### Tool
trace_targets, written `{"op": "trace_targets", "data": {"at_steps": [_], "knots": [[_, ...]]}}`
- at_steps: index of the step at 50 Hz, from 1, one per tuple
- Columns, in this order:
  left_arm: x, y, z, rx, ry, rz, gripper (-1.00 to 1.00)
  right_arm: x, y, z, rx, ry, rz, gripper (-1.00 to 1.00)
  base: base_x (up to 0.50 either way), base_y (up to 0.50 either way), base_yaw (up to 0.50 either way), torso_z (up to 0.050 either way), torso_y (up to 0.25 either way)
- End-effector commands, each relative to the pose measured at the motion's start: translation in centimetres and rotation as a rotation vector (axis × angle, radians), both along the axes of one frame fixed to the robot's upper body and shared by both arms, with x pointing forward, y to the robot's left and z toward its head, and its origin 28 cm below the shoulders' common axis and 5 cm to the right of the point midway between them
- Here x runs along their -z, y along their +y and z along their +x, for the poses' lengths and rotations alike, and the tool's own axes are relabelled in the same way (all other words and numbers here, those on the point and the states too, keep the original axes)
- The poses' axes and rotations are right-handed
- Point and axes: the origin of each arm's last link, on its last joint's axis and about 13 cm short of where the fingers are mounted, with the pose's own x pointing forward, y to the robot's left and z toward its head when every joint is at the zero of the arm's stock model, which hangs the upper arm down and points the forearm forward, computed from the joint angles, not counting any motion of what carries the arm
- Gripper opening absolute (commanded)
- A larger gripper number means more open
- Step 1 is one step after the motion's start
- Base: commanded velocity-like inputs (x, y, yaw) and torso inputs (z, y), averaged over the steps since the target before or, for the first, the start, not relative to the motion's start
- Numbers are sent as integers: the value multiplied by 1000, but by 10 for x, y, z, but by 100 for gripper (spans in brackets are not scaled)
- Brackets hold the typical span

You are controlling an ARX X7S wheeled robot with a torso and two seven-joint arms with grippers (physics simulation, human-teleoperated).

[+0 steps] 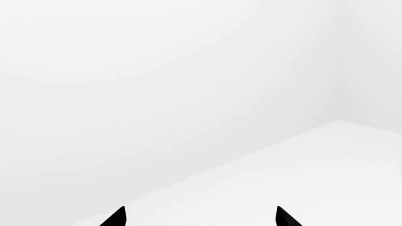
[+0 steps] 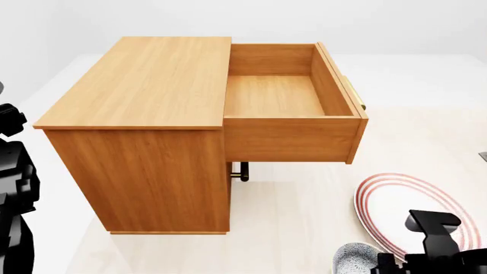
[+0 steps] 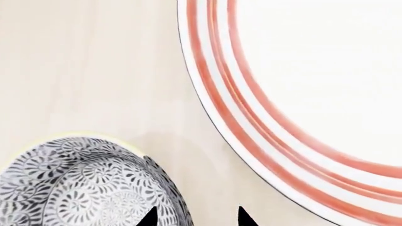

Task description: Open the top drawer of the cabinet and put the bowl in it.

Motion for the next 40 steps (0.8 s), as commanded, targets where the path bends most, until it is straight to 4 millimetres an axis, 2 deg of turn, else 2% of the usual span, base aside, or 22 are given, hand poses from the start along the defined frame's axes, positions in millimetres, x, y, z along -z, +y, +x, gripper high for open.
{"op": "trace_targets", "data": {"at_steps": [1,24,30,40], "knots": [[0,0,0,0,-1,-2,100,4,3,-1,-42,-8,-12,-100,0,0,0,0,0],[0,0,0,-5,-3,-3,100,-8,6,-2,-93,-69,5,-100,0,0,0,0,0],[0,0,0,-5,-2,-3,100,-24,4,-3,-90,-122,9,-100,0,0,0,0,0],[0,0,0,-4,-2,-2,100,-62,1,-4,-51,-231,7,-100,0,0,0,0,0]]}}
